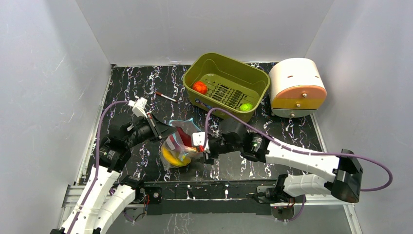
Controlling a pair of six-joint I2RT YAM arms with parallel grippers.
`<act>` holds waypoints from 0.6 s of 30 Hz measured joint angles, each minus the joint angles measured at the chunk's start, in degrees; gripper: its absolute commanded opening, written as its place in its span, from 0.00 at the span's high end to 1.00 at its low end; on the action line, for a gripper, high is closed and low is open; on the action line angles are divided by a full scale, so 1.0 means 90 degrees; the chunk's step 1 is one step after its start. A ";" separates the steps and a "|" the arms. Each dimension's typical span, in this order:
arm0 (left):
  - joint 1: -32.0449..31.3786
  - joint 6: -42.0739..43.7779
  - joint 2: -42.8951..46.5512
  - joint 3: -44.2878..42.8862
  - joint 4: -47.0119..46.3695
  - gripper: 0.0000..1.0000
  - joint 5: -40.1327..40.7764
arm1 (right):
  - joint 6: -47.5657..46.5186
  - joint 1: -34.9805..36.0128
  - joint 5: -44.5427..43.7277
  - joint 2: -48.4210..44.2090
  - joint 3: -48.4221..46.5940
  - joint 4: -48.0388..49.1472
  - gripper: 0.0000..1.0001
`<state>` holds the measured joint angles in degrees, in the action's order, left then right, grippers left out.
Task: Place the food in the zip-top bag and seal the zipper
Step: Zip the zipper food storage bag at the center of the board.
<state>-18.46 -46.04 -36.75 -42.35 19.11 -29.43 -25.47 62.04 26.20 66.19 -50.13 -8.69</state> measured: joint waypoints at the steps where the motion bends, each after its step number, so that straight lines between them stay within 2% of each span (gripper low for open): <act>1: 0.0000 0.0002 -0.0002 0.0000 -0.0012 1.00 -0.0010 | -0.0126 0.0007 0.0063 0.0104 -0.0007 -0.0005 0.48; 7: 0.0000 0.0002 -0.0010 0.0000 -0.0083 1.00 -0.0148 | -0.0610 0.0063 0.0068 0.0648 -0.0007 -0.0053 0.78; 10: 0.0000 0.0002 -0.0022 0.0000 -0.0119 1.00 -0.0192 | -0.0707 0.0095 -0.0066 0.0726 -0.0007 -0.0034 1.00; 11: 0.0000 0.0005 -0.0039 0.0000 -0.0138 0.96 -0.0231 | -0.0682 0.0104 -0.0100 0.0726 -0.0007 0.0002 1.00; 14: 0.0000 0.0136 -0.0085 0.0000 -0.0202 0.65 -0.0323 | -0.0483 0.0107 -0.0199 0.0724 -0.0007 0.0168 1.00; 18: 0.0000 0.0593 -0.0151 -0.0172 -0.0078 0.49 -0.0321 | 0.0301 0.0112 -0.0376 0.0629 0.0034 0.0559 1.00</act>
<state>-18.46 -40.71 -38.11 -43.90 18.41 -32.32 -22.76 63.05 22.81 71.85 -49.82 -3.66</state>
